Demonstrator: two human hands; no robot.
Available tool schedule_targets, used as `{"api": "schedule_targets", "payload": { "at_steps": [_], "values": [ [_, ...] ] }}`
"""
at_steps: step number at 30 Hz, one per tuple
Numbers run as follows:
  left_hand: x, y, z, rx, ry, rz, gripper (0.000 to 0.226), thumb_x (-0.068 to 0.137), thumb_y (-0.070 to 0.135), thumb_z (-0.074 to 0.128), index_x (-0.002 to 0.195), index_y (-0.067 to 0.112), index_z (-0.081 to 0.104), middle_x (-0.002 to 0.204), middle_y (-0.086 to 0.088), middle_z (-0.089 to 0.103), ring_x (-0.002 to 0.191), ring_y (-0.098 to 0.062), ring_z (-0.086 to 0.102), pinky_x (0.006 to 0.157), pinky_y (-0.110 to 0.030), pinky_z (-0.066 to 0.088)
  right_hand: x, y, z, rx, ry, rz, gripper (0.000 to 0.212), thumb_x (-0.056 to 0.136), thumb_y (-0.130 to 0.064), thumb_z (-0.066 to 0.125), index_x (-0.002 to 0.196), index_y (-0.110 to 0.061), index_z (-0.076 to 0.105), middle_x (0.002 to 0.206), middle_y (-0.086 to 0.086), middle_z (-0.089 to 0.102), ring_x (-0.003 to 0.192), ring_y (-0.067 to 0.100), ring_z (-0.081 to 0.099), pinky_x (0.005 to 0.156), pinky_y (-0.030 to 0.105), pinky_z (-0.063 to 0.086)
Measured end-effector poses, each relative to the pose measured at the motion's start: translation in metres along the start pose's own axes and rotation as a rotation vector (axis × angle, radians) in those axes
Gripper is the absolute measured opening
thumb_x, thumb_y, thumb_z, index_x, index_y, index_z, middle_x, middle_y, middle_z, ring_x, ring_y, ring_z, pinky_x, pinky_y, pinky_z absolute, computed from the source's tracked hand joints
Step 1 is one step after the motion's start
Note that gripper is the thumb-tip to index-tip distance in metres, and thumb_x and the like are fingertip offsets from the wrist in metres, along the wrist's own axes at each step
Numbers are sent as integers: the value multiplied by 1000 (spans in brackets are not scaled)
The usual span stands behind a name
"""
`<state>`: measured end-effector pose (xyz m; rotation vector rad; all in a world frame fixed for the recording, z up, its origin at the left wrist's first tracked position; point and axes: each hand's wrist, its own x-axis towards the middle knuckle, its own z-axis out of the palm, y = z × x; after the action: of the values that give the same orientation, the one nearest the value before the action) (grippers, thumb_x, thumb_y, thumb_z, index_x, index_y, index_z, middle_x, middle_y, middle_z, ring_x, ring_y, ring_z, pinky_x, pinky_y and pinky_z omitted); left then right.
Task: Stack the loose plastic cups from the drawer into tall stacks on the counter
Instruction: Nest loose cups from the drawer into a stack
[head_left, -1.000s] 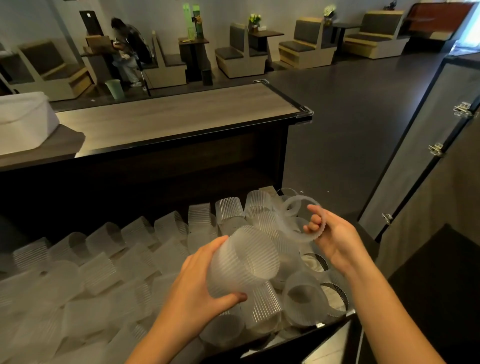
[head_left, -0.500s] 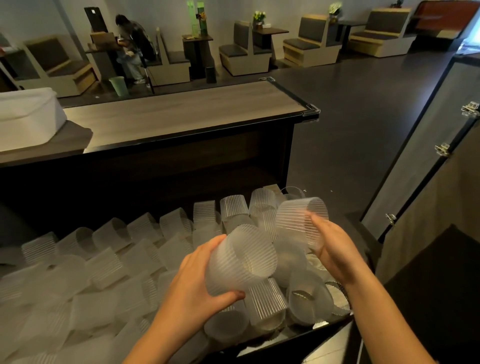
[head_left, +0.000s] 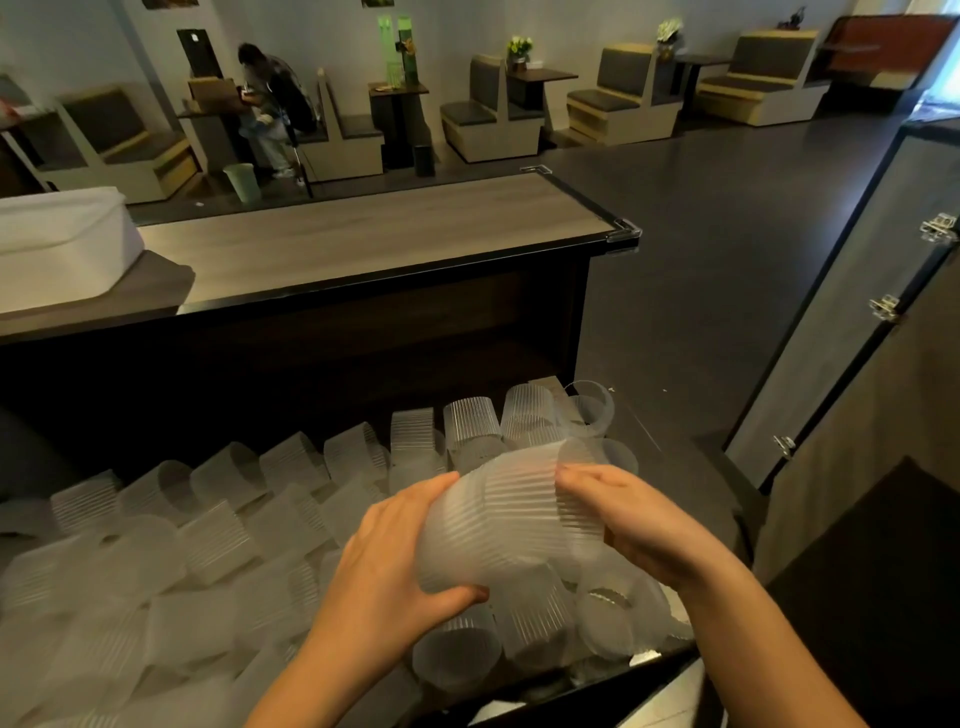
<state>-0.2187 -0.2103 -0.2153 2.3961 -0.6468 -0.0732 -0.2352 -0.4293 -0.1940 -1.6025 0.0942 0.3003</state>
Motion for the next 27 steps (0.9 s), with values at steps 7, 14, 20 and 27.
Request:
{"api": "schedule_targets", "payload": {
  "at_steps": [7, 14, 20, 27],
  "values": [
    [-4, 0, 1, 46, -29, 45, 79, 47, 70, 54, 116, 72, 14, 121, 47, 27, 115, 9, 28, 98, -26, 33, 3, 2, 3, -223, -128, 66, 23, 94, -34, 41, 95, -31, 63, 94, -20, 62, 83, -9, 58, 71, 6, 42],
    [-4, 0, 1, 35, -65, 18, 78, 45, 73, 53, 115, 70, 17, 118, 51, 24, 117, 9, 28, 100, -26, 33, 12, 13, 7, -221, -164, 43, 22, 91, -38, 44, 94, -29, 64, 95, -15, 66, 89, -4, 61, 80, 15, 44],
    [-5, -1, -8, -20, -19, -5, 85, 45, 71, 58, 112, 79, 7, 122, 54, 17, 115, 15, 27, 93, -24, 31, 62, 26, -64, -67, 453, -114, 25, 94, -25, 45, 113, -22, 61, 119, 5, 63, 110, 19, 58, 94, 29, 46],
    [-6, -8, -16, -16, 17, -26, 82, 45, 70, 60, 118, 68, 23, 126, 50, 19, 118, 19, 22, 93, -21, 30, 128, 75, -104, -487, 714, 99, 46, 91, -26, 54, 132, -6, 46, 133, 14, 52, 125, 29, 46, 105, 42, 37]
  ]
}}
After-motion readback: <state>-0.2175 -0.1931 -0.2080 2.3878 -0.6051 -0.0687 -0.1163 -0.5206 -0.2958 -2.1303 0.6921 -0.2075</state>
